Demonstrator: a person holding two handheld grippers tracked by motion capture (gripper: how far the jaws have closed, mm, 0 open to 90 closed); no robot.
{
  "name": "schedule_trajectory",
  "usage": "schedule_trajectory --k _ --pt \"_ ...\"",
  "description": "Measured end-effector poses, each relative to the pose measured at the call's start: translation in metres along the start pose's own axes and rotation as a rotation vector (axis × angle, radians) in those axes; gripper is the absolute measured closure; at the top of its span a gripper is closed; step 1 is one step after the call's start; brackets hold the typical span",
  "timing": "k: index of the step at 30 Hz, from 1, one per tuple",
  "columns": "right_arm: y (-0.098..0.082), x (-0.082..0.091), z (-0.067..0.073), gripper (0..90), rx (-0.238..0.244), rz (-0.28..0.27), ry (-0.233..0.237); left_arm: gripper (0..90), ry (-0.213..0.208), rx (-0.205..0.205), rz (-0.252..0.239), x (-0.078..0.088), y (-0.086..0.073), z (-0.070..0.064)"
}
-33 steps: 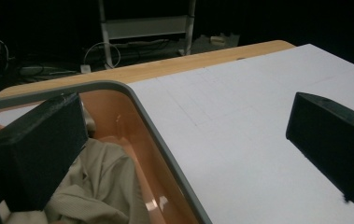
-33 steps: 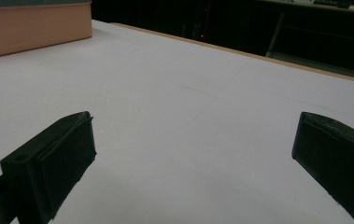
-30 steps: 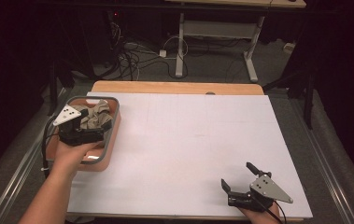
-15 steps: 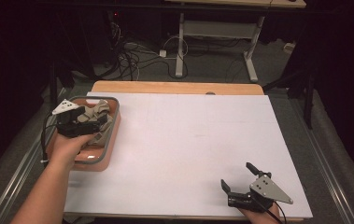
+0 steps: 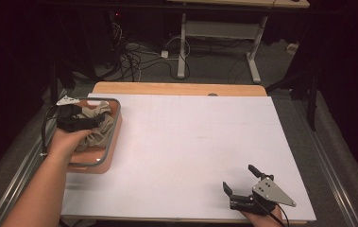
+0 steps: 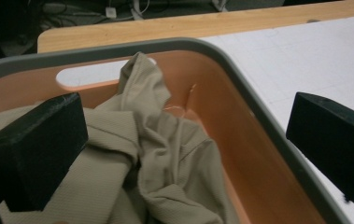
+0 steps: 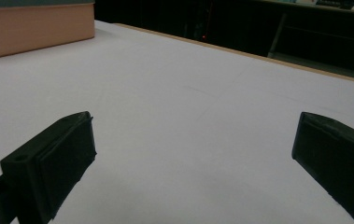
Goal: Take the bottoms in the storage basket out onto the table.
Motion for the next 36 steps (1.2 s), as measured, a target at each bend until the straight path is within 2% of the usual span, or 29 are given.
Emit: schedule_trajectory --k 2,6,10,11,18,21,23,28,30,32,36 --pt "0.0 0.0 0.001 0.4 0.002 0.001 0.001 0.0 0.017 0.026 0.0 -0.001 0.0 0.006" --pt "0.0 0.0 0.001 0.4 -0.002 0.001 0.001 0.0 0.057 0.04 0.067 -0.006 -0.002 0.017" --pt "0.0 0.0 0.002 0.4 0.0 0.003 0.003 0.0 0.062 0.078 0.11 -0.013 -0.006 0.024" --pt "0.0 0.0 0.002 0.4 0.002 0.001 0.005 0.0 0.061 0.09 0.134 -0.016 -0.008 0.027" --pt "0.0 0.0 0.003 0.4 0.003 0.002 0.008 0.0 0.067 0.112 0.178 -0.022 -0.01 0.033" --pt "-0.001 0.0 0.004 0.4 0.006 0.006 0.008 0.0 0.079 0.145 0.192 -0.024 -0.01 0.037" --pt "-0.001 0.0 0.005 0.4 0.008 0.005 0.012 0.0 0.087 0.169 0.233 -0.028 -0.011 0.041" --pt "-0.001 0.0 0.005 0.4 0.007 0.007 0.012 0.0 0.108 0.156 0.281 -0.032 -0.011 0.041" --pt "-0.002 0.0 0.005 0.4 0.008 0.009 0.014 0.0 0.113 0.144 0.314 -0.035 -0.012 0.04" --pt "-0.002 0.0 0.006 0.4 0.009 0.011 0.016 0.0 0.113 0.153 0.36 -0.04 -0.016 0.041" --pt "-0.002 0.0 0.006 0.4 0.008 0.012 0.016 0.0 0.115 0.149 0.376 -0.042 -0.017 0.041"
Point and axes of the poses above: each handheld gripper's, and its own axes: x roughly backward along the jaws, y roughly out of its top, z roughly to its left, the point moved 2 cm from there along -x, roughly forward along the jaws, and after that the axes turned 12 degrees about -y, right-handed, at the moved point
